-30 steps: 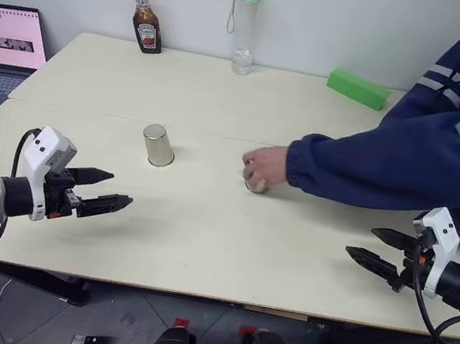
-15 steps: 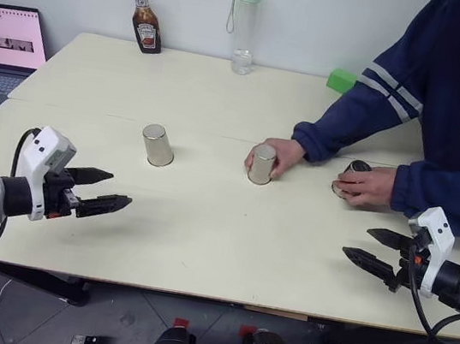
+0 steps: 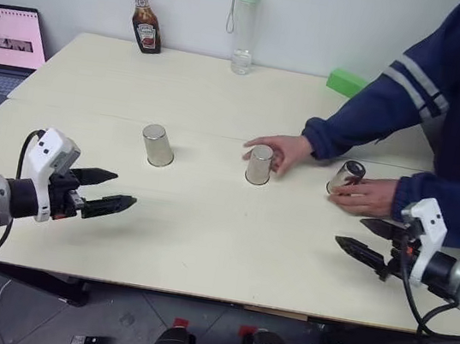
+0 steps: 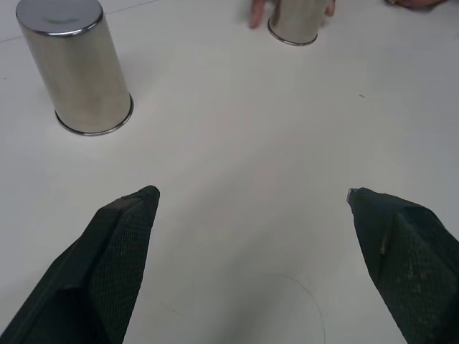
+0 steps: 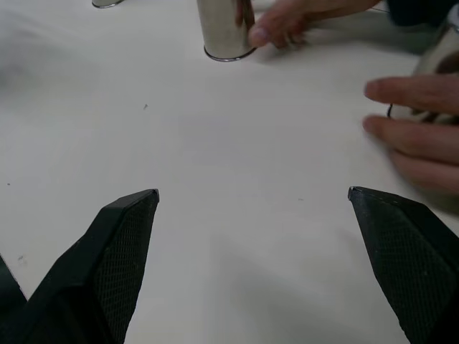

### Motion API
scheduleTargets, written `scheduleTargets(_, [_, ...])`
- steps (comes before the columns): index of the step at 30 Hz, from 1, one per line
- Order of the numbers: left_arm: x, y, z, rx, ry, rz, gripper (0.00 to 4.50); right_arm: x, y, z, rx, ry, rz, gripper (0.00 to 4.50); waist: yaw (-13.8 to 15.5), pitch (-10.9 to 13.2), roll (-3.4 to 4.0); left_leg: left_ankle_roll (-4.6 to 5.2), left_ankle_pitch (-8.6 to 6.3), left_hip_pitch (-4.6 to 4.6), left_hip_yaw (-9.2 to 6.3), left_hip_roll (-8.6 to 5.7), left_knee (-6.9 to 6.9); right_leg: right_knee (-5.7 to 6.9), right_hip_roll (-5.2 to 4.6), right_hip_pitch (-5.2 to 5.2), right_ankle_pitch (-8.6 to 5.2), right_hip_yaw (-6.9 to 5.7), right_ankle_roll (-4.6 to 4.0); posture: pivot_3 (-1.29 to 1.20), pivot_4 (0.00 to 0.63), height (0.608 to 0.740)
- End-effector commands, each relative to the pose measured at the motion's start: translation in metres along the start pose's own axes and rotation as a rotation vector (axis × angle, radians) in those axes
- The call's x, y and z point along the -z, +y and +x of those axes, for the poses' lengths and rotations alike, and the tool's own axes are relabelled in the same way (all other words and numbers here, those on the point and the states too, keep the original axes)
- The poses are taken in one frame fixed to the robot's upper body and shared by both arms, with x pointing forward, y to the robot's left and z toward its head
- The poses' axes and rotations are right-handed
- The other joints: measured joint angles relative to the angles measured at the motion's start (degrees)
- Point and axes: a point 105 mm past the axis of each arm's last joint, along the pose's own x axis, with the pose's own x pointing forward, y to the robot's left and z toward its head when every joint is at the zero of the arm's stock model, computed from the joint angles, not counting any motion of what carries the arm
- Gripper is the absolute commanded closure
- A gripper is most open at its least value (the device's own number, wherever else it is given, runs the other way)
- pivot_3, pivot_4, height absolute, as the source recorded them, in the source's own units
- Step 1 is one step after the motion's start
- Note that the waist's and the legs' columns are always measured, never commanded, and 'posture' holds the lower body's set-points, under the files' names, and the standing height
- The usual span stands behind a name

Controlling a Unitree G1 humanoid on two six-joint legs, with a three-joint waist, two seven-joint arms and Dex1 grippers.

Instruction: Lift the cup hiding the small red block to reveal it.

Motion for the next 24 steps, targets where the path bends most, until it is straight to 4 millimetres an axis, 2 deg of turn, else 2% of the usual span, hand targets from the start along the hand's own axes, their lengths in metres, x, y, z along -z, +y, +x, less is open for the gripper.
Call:
scheduleTargets(1, [-0.018, -0.015, 0.006, 0.033, -0.081, 0.042, 0.03, -0.021, 0.003, 0.020, 0.034, -0.121, -0.085, 0.00, -0.1, 0.0, 0.00, 0.00, 0.00, 0.00, 0.01, -0.01, 0.00, 0.00, 0.00, 0.00, 0.00, 0.01, 0.00, 0.00, 0.150, 0.740])
scheduleTargets(3, [-0.027, -0.018, 0.007, 0.033, -0.124, 0.043, 0.03, -0.027, 0.010, 0.037, 0.033, -0.187, -0.090, 0.00, -0.2, 0.0, -0.02, 0.00, 0.00, 0.01, 0.02, 0.01, 0.02, 0.01, 0.00, 0.00, 0.01, 0.02, 0.02, 0.00, 0.150, 0.740])
scheduleTargets(6, [-0.038, -0.020, 0.004, 0.027, -0.188, 0.037, 0.03, -0.029, 0.025, 0.080, 0.014, -0.264, -0.092, 0.00, -0.2, -0.1, -0.11, -0.01, 0.01, 0.07, -0.03, 0.04, 0.02, 0.09, 0.07, 0.01, 0.01, 0.01, 0.01, 0.00, 0.150, 0.740])
scheduleTargets(7, [-0.039, -0.020, 0.003, 0.026, -0.193, 0.041, 0.03, -0.030, 0.028, 0.089, 0.014, -0.280, -0.091, 0.00, -0.3, -0.1, -0.12, -0.01, 0.00, 0.08, -0.02, 0.10, 0.04, 0.10, 0.12, 0.01, 0.00, 0.01, 0.00, 0.00, 0.150, 0.740])
scheduleTargets(10, [-0.039, -0.036, 0.007, 0.061, -0.215, 0.058, 0.03, -0.040, 0.028, 0.122, 0.040, -0.341, -0.106, 0.00, -0.4, 0.0, -0.06, -0.01, 0.01, 0.07, 0.00, 0.09, 0.02, 0.18, 0.15, -0.05, -0.01, 0.05, -0.04, 0.00, 0.150, 0.740])
scheduleTargets(13, [-0.041, -0.043, 0.012, 0.057, -0.237, 0.098, 0.03, -0.042, 0.026, 0.140, 0.052, -0.357, -0.124, 0.00, -0.2, 0.0, -0.06, -0.02, 0.01, 0.04, 0.04, 0.00, 0.02, 0.16, 0.05, -0.06, 0.01, 0.08, -0.05, 0.00, 0.150, 0.740])
scheduleTargets(16, [-0.048, -0.055, 0.017, 0.080, -0.284, 0.114, 0.03, -0.046, 0.016, 0.170, 0.096, -0.341, -0.139, 0.00, 0.0, -0.1, -0.12, -0.03, 0.01, 0.03, -0.06, -0.04, 0.03, 0.14, -0.02, -0.02, 0.16, 0.00, -0.32, 0.00, 0.150, 0.740])
scheduleTargets(24, [-0.038, -0.056, 0.016, 0.064, -0.251, 0.104, 0.03, -0.051, 0.004, 0.201, 0.131, -0.319, -0.139, 0.00, -0.2, -0.1, -0.12, -0.05, 0.02, 0.06, -0.05, -0.04, 0.00, 0.25, 0.01, -0.04, 0.14, 0.00, -0.44, 0.00, 0.150, 0.740])
